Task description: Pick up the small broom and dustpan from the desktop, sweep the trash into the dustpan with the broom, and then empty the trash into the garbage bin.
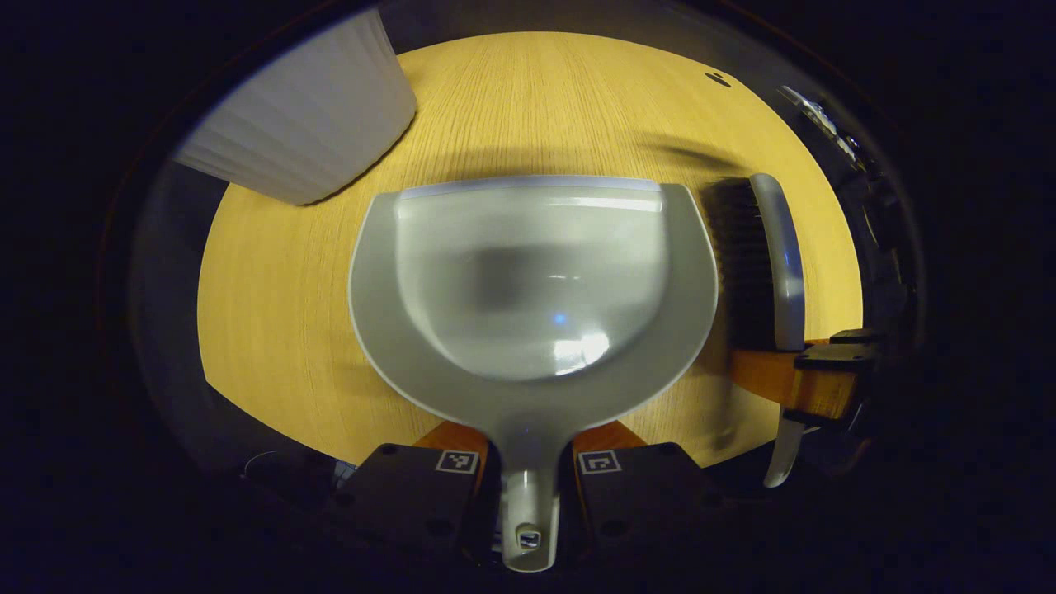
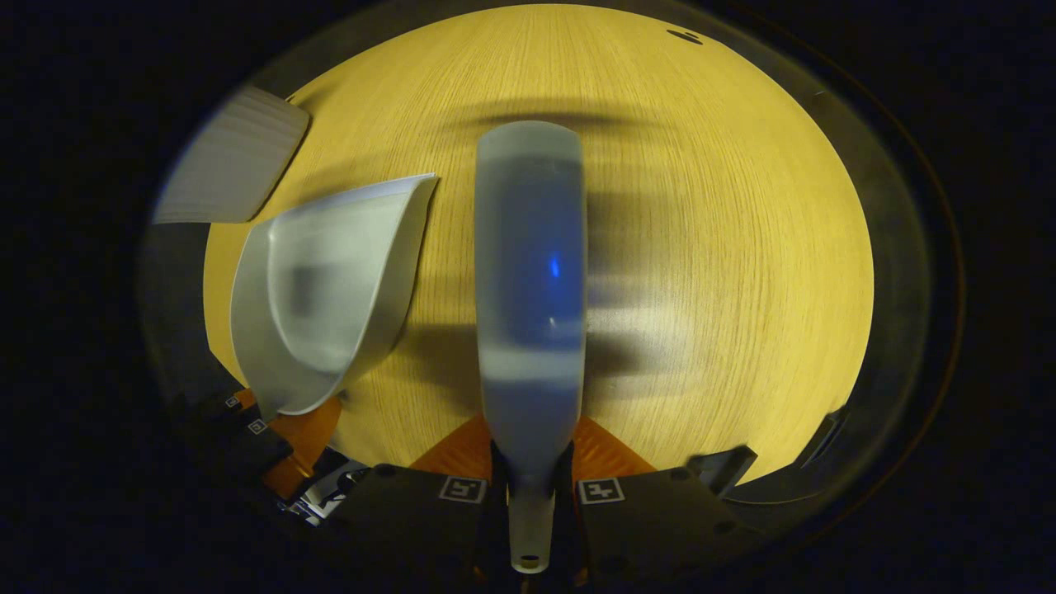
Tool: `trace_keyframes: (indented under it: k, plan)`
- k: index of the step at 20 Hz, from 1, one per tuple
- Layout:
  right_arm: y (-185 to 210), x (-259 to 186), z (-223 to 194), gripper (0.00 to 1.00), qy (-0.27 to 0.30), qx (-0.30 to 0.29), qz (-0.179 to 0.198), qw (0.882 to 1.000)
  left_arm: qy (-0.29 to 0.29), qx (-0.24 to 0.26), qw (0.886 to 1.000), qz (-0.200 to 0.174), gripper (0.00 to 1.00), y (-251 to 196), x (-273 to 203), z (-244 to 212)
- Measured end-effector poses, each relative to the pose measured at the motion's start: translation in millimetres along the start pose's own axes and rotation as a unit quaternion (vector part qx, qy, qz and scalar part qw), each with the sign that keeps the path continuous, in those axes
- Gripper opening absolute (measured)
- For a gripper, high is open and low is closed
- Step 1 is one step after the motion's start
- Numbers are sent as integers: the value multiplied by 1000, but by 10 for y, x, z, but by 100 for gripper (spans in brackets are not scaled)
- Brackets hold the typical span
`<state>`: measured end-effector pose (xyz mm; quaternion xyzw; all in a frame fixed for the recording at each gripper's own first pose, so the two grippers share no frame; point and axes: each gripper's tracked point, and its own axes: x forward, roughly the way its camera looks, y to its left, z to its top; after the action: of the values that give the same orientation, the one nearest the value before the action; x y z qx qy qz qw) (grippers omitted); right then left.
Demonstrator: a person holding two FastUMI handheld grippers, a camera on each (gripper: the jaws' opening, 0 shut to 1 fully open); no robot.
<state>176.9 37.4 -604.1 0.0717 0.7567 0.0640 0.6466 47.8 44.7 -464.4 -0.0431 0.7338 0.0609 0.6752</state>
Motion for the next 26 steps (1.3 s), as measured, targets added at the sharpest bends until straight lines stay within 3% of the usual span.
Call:
trace_keyframes:
  k: [8,9,10,11,12,13,18,26]
  plan:
    - [9,-124,-24,37,3,-7,8,1000,22,6,1000,-19,33,-70,68,-74]
    - [26,-143,-41,58,3,-14,10,1000,18,14,1000,-19,45,-83,76,-57]
    - [10,-133,-47,79,3,-18,6,1000,17,17,1000,-17,80,-90,58,-54]
    - [25,-122,-57,100,2,-17,3,1000,17,17,1000,-15,83,-88,43,-63]
    - [22,-114,-53,94,2,-16,3,1000,17,15,1000,-17,81,-101,31,-65]
    - [8,-115,-63,99,1,-15,1,1000,14,15,1000,-20,81,-112,21,-65]
    - [4,-202,-45,99,-15,-15,2,1000,-18,36,999,-19,81,-155,-88,-7]
    - [-91,-741,-68,99,-115,-8,7,993,-93,36,994,-33,81,-205,-445,-107]
